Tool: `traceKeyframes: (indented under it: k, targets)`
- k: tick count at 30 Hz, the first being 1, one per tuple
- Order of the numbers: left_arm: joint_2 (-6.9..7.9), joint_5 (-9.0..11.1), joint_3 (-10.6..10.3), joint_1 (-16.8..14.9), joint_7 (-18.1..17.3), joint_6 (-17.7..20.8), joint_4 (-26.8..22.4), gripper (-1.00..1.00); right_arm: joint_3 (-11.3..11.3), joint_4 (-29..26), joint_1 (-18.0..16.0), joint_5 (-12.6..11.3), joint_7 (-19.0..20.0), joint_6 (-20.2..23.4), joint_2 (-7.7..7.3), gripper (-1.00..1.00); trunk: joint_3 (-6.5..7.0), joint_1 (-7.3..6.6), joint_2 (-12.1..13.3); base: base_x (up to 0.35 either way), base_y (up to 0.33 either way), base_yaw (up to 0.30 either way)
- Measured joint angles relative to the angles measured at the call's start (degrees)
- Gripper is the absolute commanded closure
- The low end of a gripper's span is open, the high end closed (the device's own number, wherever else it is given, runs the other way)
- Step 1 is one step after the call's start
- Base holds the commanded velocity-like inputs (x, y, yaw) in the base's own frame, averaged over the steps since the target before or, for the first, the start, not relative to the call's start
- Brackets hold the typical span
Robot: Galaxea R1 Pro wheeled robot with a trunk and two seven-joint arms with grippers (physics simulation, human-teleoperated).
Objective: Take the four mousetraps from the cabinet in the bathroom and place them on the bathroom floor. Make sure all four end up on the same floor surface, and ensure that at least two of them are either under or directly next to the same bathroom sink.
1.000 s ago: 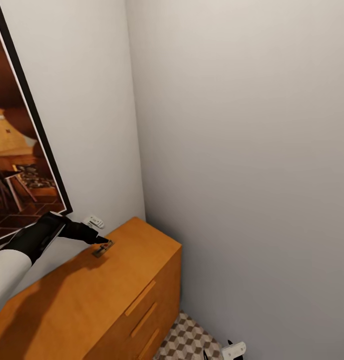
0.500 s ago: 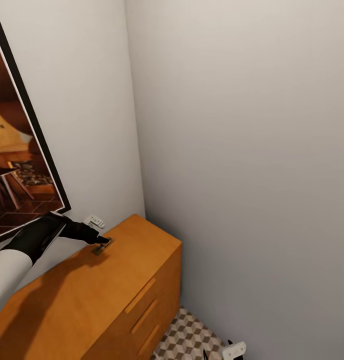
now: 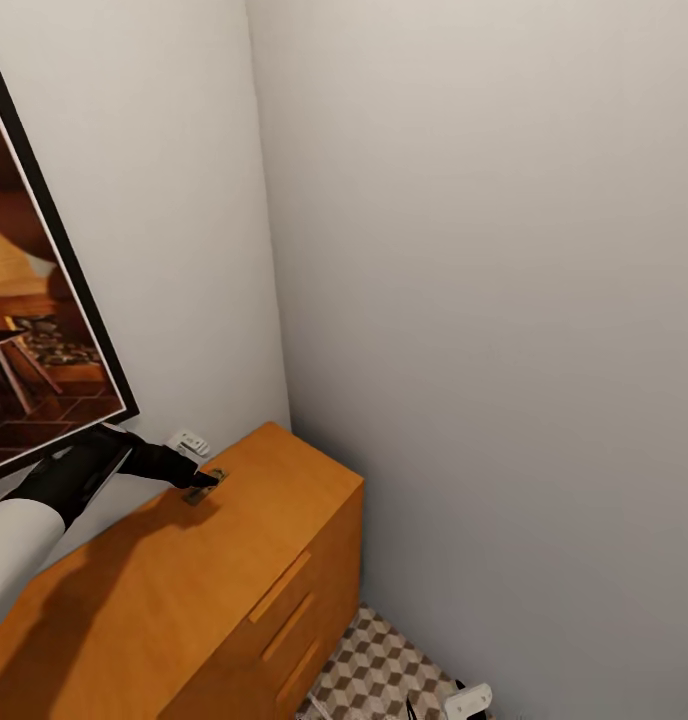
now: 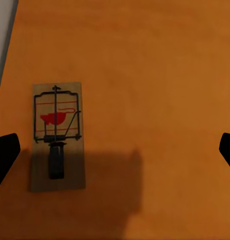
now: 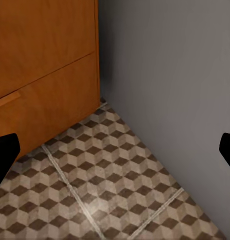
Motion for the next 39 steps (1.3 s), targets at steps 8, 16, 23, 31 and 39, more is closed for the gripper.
traceKeyframes:
  k: [8, 16, 23, 31, 39]
  targets:
    - [0.0, 0.0, 0.0, 0.0, 0.0, 0.0, 0.1, -1.0, 0.0, 0.0, 0.0, 0.0, 0.0, 0.0, 0.0, -1.0, -0.73, 0.0, 0.0, 0.0, 0.002, 0.0]
    - [0.0, 0.1, 0.0, 0.0, 0.0, 0.0, 0.1, -1.0, 0.0, 0.0, 0.0, 0.0, 0.0, 0.0, 0.0, -1.0, -1.47, 0.0, 0.0, 0.0, 0.019, 0.0]
    - [0.06, 0.0, 0.1, 0.0, 0.0, 0.0, 0.2, -1.0, 0.0, 0.0, 0.0, 0.0, 0.0, 0.0, 0.0, -1.0, -2.01, 0.0, 0.0, 0.0, 0.003, 0.0]
    - [0.18, 0.0, 0.2, 0.0, 0.0, 0.0, 0.1, -1.0, 0.0, 0.0, 0.0, 0.0, 0.0, 0.0, 0.0, -1.0, -2.12, 0.0, 0.0, 0.0, 0.0, 0.0]
    - [0.25, 0.0, 0.2, 0.0, 0.0, 0.0, 0.0, -1.0, 0.0, 0.0, 0.0, 0.0, 0.0, 0.0, 0.0, -1.0, -2.14, 0.0, 0.0, 0.0, 0.0, 0.0]
